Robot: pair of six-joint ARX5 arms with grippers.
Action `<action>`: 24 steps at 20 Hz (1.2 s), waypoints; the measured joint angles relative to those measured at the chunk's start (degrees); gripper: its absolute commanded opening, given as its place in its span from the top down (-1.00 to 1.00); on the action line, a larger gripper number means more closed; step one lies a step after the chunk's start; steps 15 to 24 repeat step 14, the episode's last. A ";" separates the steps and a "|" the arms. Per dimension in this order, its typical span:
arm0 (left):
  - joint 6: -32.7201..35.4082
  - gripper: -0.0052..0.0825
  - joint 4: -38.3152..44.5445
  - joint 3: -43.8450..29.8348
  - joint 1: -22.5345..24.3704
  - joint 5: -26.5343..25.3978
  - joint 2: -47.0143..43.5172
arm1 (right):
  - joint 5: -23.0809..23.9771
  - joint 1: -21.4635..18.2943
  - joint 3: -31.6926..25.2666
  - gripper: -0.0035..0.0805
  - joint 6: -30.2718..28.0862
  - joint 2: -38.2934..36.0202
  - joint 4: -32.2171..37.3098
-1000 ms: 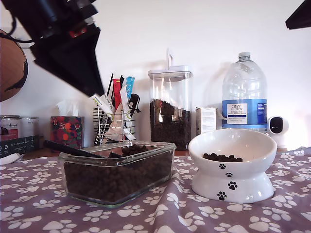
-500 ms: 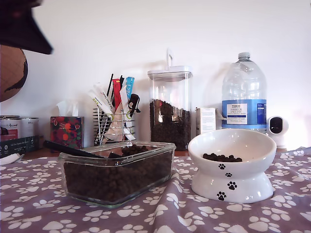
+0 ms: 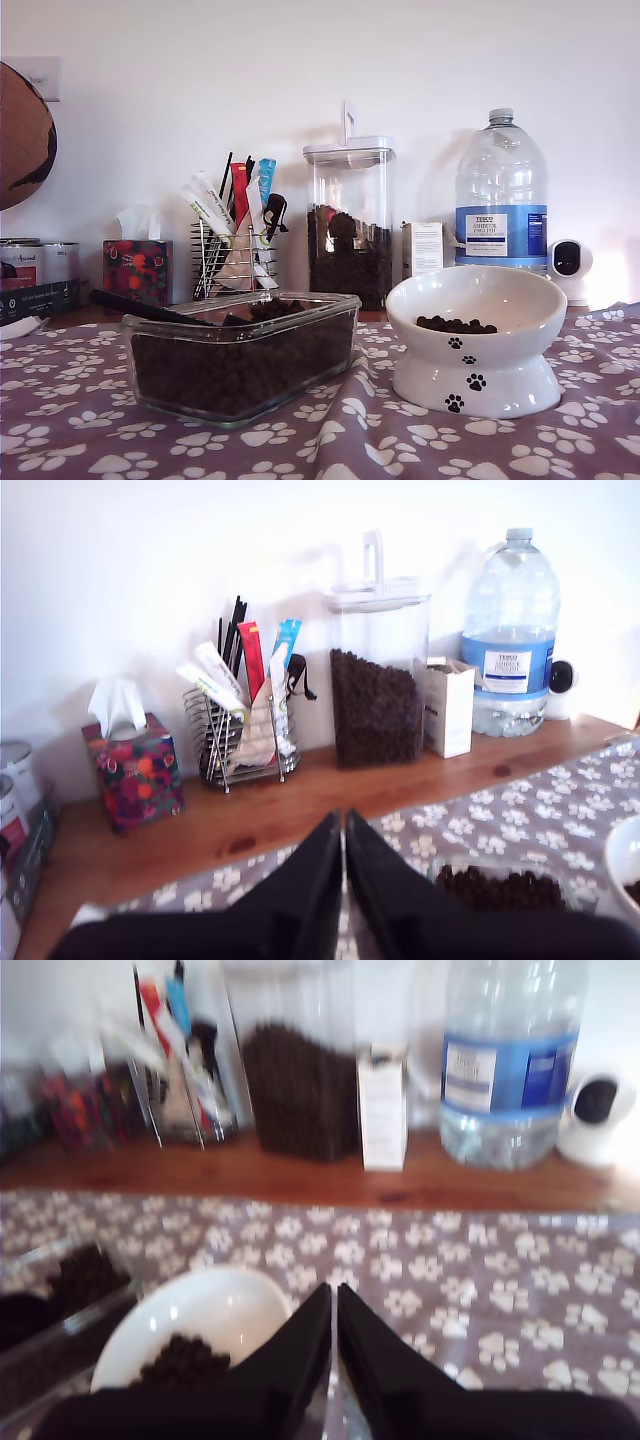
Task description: Measure one spoon of cat food and pour it into the food bowl
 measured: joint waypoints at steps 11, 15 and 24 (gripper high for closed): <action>-0.15 0.93 -14.88 -0.02 0.00 0.00 -0.02 | 0.00 0.00 0.35 0.94 0.94 -1.33 -12.98; -0.15 0.93 -19.63 -0.02 0.00 0.00 -0.02 | 0.00 0.00 0.35 0.94 0.94 -1.33 -17.62; -0.15 0.93 -19.63 -0.02 0.00 0.00 -0.02 | 0.00 0.00 0.35 0.94 0.94 -1.33 -17.62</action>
